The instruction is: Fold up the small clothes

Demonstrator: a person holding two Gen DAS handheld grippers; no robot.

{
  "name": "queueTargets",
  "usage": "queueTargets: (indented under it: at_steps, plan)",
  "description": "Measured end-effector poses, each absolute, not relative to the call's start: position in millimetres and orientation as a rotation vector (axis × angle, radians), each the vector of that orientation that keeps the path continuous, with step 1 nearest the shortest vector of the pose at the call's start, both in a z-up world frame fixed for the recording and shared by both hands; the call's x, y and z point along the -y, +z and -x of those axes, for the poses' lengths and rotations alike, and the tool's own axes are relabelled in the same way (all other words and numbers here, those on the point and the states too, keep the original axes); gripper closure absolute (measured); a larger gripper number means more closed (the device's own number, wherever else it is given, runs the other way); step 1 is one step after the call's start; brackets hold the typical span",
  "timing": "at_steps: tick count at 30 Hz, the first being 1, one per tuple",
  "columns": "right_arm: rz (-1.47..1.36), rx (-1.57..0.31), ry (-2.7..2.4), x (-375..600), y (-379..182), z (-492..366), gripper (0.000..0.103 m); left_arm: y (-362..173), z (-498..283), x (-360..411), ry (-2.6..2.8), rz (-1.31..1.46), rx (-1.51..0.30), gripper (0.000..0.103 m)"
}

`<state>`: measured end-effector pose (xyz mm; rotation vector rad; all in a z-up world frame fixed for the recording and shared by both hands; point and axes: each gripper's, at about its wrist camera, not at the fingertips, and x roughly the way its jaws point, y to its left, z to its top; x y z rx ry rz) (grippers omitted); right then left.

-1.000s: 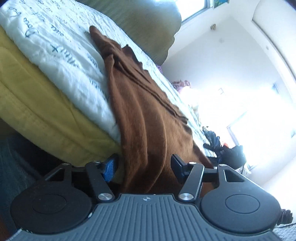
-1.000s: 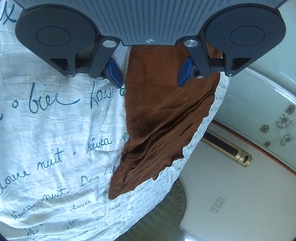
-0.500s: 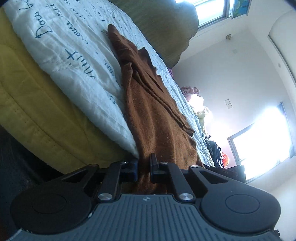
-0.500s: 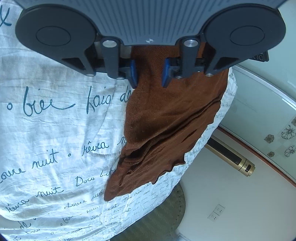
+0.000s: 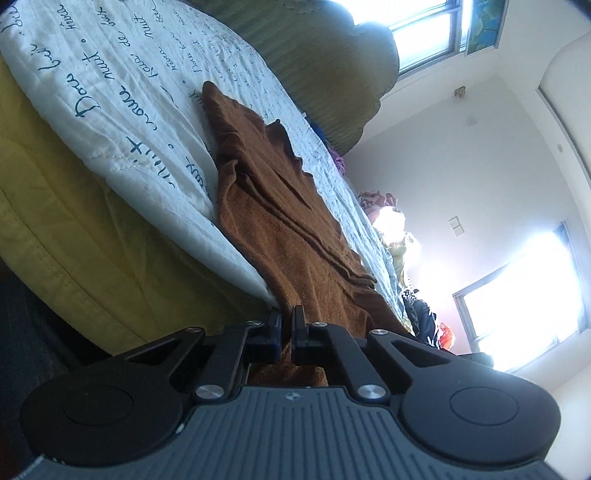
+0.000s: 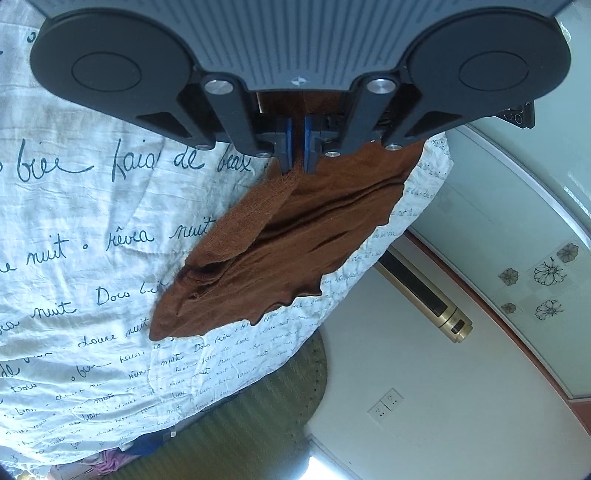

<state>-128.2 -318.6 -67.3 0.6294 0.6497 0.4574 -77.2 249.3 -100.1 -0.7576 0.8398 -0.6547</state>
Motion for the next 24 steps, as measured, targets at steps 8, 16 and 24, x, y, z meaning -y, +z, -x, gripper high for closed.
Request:
queueTargets:
  at_steps: [8,16,24]
  plan:
    - [-0.681,-0.764,0.436,321.9,-102.2,126.5,0.091,-127.8,88.8,-246.5,-0.616,0.741,-0.875,0.099]
    - [-0.665,-0.74,0.481,308.5,-100.5,133.9,0.097,-116.5,95.1,-255.0,-0.644,0.767,-0.865,0.103]
    - [-0.668,-0.64,0.477,307.1,-71.7,130.3,0.097,-95.5,83.2,-263.2,-0.647,0.862,-0.811,0.103]
